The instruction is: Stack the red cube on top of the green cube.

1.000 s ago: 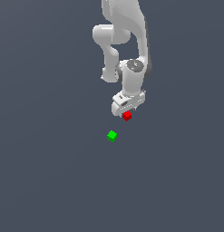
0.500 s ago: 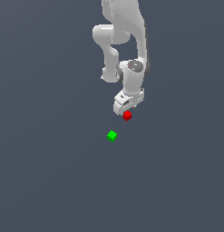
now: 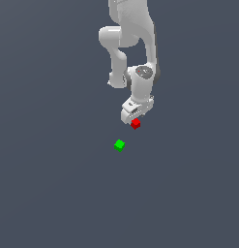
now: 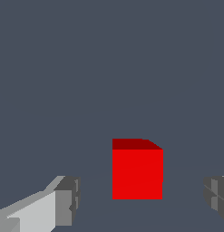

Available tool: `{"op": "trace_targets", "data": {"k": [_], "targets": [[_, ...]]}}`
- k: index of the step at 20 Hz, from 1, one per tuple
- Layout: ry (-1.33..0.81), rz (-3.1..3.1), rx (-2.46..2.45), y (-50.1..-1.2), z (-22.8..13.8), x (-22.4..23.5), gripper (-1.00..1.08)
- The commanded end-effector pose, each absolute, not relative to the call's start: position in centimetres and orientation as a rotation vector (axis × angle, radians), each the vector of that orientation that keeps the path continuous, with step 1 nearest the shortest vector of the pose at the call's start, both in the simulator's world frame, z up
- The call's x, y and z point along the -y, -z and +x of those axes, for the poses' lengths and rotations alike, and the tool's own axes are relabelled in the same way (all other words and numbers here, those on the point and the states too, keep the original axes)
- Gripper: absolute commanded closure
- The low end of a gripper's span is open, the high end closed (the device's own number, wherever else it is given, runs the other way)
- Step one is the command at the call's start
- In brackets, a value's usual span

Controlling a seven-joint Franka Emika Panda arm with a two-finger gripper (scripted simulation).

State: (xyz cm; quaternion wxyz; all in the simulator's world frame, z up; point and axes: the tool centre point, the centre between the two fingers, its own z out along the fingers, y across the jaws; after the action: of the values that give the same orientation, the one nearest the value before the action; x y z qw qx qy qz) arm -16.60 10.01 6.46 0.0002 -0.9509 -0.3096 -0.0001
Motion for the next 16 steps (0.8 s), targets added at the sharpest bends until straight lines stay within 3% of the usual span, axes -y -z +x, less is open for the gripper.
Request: {"op": "trace_targets", "data": {"k": [1, 14, 15, 16], "targets": [[-0.001, -2.987, 0.973, -5.8, -16.6, -10.0, -0.92], [0.000, -2.988, 0.972, -2.3, -16.6, -10.0, -0.92], [0.000, -2.988, 0.972, -2.3, -16.6, -10.0, 1.08], [0.000, -2.988, 0.972, -2.3, -16.6, -10.0, 1.08]]}}
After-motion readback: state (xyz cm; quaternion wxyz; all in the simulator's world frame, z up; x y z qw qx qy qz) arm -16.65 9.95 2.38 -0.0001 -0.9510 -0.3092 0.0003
